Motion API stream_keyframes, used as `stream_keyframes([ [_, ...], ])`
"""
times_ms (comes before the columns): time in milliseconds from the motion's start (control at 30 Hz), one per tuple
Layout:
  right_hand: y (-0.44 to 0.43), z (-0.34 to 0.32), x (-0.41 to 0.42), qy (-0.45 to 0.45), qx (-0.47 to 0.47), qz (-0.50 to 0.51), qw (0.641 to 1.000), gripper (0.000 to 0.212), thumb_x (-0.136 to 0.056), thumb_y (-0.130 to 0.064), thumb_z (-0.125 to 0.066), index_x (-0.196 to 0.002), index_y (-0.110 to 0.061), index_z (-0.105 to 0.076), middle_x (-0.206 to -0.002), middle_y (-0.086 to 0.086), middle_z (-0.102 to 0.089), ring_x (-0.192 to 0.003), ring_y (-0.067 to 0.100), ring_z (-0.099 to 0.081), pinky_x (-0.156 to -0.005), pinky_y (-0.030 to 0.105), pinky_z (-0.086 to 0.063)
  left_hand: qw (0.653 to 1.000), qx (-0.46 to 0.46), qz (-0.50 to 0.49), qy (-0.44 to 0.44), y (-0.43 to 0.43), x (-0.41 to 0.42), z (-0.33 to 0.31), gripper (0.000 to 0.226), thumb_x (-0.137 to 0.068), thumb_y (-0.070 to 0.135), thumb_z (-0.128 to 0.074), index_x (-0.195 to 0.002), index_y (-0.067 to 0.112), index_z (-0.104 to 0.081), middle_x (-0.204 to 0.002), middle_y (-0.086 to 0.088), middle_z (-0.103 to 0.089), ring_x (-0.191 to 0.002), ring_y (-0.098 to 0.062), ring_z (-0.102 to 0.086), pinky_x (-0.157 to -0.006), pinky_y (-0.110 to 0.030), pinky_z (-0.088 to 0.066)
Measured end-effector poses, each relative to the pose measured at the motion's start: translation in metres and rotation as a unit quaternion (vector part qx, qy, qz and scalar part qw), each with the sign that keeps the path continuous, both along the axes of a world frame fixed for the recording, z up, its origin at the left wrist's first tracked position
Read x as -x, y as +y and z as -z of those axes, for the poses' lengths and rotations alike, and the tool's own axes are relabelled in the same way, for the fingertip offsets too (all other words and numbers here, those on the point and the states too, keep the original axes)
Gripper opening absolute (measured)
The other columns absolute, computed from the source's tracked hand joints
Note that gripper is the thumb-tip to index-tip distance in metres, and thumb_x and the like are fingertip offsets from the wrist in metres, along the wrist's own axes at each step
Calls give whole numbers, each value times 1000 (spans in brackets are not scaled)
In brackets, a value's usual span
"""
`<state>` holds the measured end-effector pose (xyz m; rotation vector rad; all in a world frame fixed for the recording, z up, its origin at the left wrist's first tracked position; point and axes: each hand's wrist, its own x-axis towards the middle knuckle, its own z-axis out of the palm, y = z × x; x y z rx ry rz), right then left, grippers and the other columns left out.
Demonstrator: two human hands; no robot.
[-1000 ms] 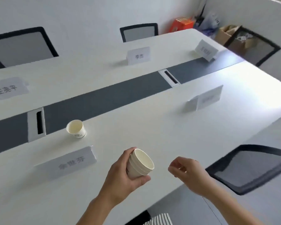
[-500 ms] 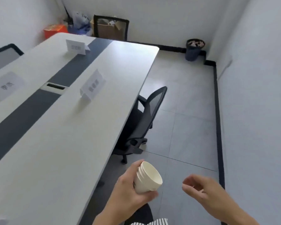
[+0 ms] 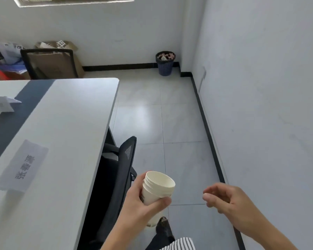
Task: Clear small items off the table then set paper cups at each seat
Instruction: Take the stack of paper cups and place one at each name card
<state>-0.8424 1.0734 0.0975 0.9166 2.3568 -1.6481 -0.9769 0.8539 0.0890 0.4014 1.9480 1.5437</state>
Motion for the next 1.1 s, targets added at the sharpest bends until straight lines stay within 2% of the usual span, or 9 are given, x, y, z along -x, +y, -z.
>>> stream_keyframes([
  [200, 70, -34, 113, 71, 18, 34, 997, 8, -87, -28, -69, -91, -22, -72, -81, -1, -75, -77, 10, -71, -66, 21, -52, 996, -18, 90, 15, 98, 111, -39, 63, -58, 33, -85, -115, 32, -58, -96, 1, -68, -84, -10, -65, -73, -22, -55],
  [333, 112, -34, 181, 75, 57, 19, 995, 13, -86, -29, -68, -92, -18, -72, -84, -1, -76, -78, 13, -72, -67, 25, -53, 994, -8, 107, 35, 149, 169, -38, 66, -61, 32, -87, -119, 35, -55, -99, 2, -66, -91, -19, -65, -76, -28, -57],
  [467, 175, -27, 265, 81, 90, -8, 993, 23, -82, -35, -67, -92, -15, -72, -83, 2, -77, -75, 16, -72, -65, 28, -54, 994, 16, 96, 44, 198, 228, -25, 65, -63, 32, -87, -118, 39, -53, -98, 7, -65, -89, -13, -64, -77, -28, -57],
  [567, 221, -22, 337, 63, 98, -80, 990, 27, -78, -37, -71, -91, -14, -73, -76, -1, -76, -67, 12, -68, -60, 22, -51, 996, 32, 73, 35, 237, 272, -24, 66, -64, 31, -87, -119, 40, -52, -100, 6, -65, -91, -15, -64, -78, -31, -58],
  [633, 243, -20, 385, 49, 117, -119, 985, 16, -81, -22, -76, -89, -9, -74, -66, -3, -72, -59, 7, -62, -54, 17, -47, 997, 38, 57, 27, 258, 301, -31, 67, -63, 29, -87, -120, 39, -52, -101, 4, -66, -92, -18, -65, -76, -35, -59],
  [700, 259, -17, 433, 37, 128, -161, 978, 13, -80, -13, -77, -85, -2, -74, -61, -4, -68, -53, 5, -57, -50, 14, -43, 998, 41, 26, 28, 274, 330, -34, 68, -63, 26, -88, -119, 39, -53, -101, 3, -67, -92, -16, -65, -75, -29, -58],
  [767, 269, -14, 478, 19, 121, -213, 969, 12, -79, -12, -78, -81, -2, -73, -61, -3, -67, -53, 5, -57, -49, 15, -43, 997, 67, -17, 42, 282, 354, -34, 70, -62, 28, -88, -120, 40, -52, -100, 6, -66, -90, -12, -64, -76, -25, -57],
  [933, 255, -10, 583, -20, 120, -327, 937, 7, -78, -7, -76, -73, -7, -71, -57, -5, -65, -53, 7, -56, -52, 22, -42, 987, 84, -130, 44, 277, 407, -36, 68, -61, 27, -88, -117, 41, -53, -99, 6, -66, -91, -16, -63, -85, -36, -54],
  [1100, 226, -3, 681, -5, 104, -373, 922, 6, -81, -8, -74, -78, -3, -71, -60, -2, -66, -54, 8, -57, -52, 22, -45, 974, 93, -202, 48, 254, 481, -24, 70, -60, 26, -89, -118, 40, -54, -101, 5, -67, -93, -17, -63, -87, -37, -55],
])
